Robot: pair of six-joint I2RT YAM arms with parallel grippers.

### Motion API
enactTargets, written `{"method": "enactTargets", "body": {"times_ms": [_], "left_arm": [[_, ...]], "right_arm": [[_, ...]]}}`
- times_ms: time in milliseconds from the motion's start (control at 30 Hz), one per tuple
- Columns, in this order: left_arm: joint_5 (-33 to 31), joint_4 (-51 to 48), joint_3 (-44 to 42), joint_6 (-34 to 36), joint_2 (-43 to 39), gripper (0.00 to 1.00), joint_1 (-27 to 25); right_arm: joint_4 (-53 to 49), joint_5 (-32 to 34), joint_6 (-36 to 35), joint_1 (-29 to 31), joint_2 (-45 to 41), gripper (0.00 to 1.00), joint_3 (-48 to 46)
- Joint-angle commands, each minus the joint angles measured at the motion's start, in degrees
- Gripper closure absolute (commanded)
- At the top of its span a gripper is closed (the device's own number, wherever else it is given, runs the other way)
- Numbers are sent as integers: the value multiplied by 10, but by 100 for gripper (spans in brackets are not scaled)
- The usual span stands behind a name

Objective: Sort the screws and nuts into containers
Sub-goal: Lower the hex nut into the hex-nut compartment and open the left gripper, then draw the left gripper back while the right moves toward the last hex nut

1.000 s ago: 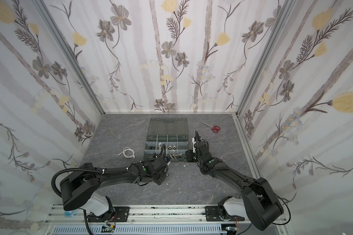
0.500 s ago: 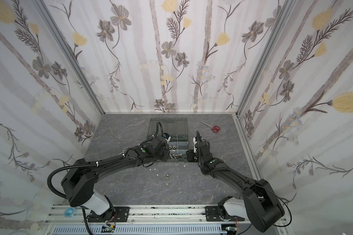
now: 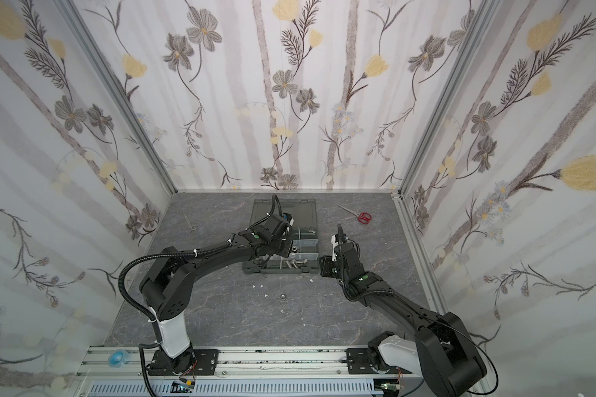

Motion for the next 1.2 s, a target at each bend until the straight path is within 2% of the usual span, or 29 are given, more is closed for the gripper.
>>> {"method": "enactTargets", "body": {"times_ms": [0, 167, 467, 1167], "left_arm": [[4, 6, 13, 1, 11, 80, 4], [12, 6, 19, -4, 24, 78, 4], [-3, 6, 8, -7, 9, 62, 4], [-4, 7, -43, -42, -68, 61, 4]], "right_arm": [[29, 6, 6, -1, -2, 65, -1], [29, 6, 6, -1, -4, 65, -5], [29, 7, 5, -4, -7, 65, -8], [34, -2, 4, -7, -2, 65, -12]]}}
